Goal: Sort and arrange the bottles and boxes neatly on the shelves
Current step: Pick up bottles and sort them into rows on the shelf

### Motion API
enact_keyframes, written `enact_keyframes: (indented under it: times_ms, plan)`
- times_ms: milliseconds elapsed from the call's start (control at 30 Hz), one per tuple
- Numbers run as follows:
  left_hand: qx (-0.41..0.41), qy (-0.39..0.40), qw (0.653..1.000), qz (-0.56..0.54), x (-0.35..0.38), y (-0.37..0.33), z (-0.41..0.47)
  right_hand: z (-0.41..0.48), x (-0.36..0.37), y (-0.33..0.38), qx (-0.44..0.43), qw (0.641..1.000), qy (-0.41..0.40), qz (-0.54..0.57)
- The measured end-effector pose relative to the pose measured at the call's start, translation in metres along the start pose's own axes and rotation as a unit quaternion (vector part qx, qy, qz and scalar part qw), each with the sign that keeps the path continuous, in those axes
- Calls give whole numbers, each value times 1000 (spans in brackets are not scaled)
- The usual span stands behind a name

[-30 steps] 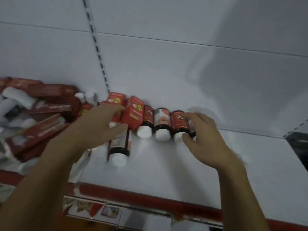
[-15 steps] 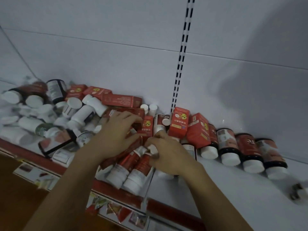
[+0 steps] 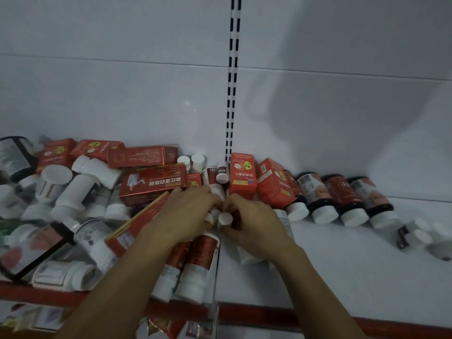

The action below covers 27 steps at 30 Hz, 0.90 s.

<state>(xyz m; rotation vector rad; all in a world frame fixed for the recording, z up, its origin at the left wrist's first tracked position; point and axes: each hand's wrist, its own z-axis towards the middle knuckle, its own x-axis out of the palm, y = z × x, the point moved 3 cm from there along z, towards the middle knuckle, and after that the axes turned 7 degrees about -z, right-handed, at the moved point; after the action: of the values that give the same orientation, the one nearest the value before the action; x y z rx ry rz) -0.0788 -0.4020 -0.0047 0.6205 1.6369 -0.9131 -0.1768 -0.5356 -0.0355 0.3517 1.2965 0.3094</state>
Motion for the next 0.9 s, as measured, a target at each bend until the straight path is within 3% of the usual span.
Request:
enact_keyframes:
  times_ms: [167, 467, 600, 767, 900]
  plan:
    - [8, -18, 1000, -5, 2, 0, -2, 1, -1, 5, 10, 994, -26, 110]
    - [24, -28, 996, -76, -12, -4, -7, -5, -20, 1, 95, 933, -256, 234]
    - [20, -100, 978, -181, -26, -10, -14, -21, -46, -21, 128, 905, -306, 267]
    - [24, -239, 938, -251, -39, -36, -20, -52, -98, -68, 157, 896, -352, 222]
    - [42, -253, 914, -314, -22, -99, -3, -91, -137, -114, 176, 906, -348, 163]
